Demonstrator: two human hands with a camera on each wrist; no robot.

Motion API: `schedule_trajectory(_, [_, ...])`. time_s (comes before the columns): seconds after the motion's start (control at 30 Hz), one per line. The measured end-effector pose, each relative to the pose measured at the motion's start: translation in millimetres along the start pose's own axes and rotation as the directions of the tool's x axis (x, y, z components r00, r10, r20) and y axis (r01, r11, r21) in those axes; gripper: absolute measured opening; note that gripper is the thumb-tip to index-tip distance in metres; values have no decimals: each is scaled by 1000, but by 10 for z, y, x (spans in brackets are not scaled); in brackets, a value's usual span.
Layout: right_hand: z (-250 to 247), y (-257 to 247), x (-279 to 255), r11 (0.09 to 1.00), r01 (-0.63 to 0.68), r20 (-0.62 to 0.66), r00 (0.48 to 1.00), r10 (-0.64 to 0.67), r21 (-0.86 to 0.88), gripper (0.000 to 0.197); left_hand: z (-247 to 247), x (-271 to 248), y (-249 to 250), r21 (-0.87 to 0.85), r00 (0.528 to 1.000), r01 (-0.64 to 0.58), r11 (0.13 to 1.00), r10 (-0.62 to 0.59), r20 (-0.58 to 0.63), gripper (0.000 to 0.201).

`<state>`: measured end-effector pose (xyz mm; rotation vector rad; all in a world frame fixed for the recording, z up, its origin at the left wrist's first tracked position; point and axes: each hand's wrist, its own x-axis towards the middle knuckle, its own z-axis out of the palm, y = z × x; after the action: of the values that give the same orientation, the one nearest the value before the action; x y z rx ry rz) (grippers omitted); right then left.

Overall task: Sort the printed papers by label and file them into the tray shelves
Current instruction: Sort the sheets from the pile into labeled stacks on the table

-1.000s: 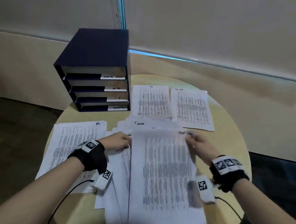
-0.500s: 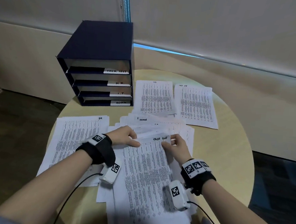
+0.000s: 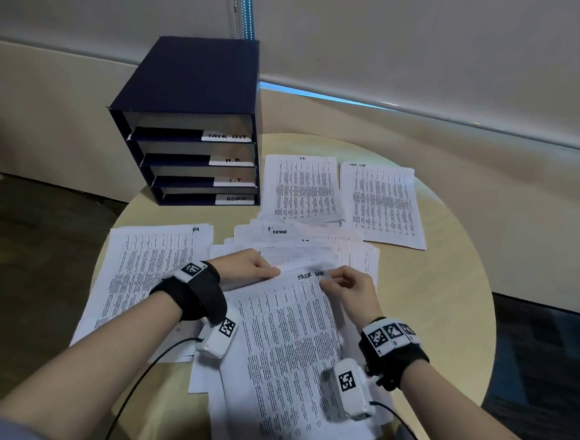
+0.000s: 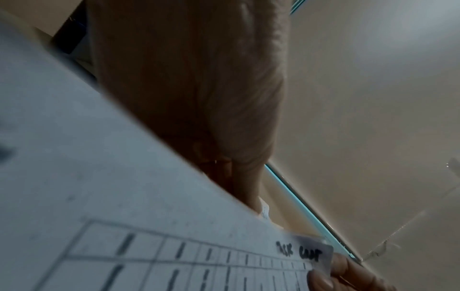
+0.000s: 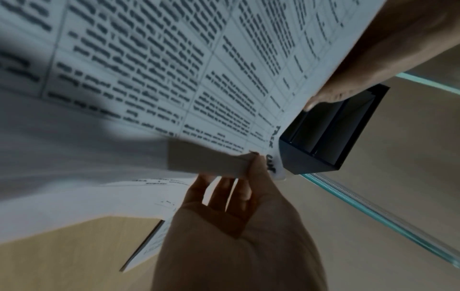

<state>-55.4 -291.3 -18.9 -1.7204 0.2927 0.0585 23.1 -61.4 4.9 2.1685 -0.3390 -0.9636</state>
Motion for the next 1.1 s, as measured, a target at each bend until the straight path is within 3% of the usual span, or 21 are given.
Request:
schedule_trajectory(0.1, [-85,74,27,1000,8,45,999,-7,-8,5,-9,-17,-4,-42,998,-4,999,7,68,51])
schedule_trajectory(0.3, [-131,156,2,999,34,86,996,-35,11,9,9,-19,-4,-20,996,7,1000,-5,92,48])
schedule_trajectory(0.5, [-178,211,-57,999,28,54,998,-30,40,11,27,-17,-99,44,986,32,999,-39,163,60])
schedule_trajectory(0.73, [-168,289,-78,998,-23,2,1000,23,57,12,70,-76,36,55,993,22,998,-28,116,53])
schedule_trajectory(0.83, [-168,283,-101,998,-33,6,999,33,59,11,62,-55,-17,1,989,-3,1000,3,148,50])
schedule_trajectory(1.03, [-178,262,-150,999,-20,-16,1000,20,37,9,94,-9,-31,52,999,-43,998,41,35,14])
schedule_trajectory(1.1, [-147,252,-172,1000,-14,-36,999,14,8,11,108,17,-36,44,999,-46,998,45,13,12])
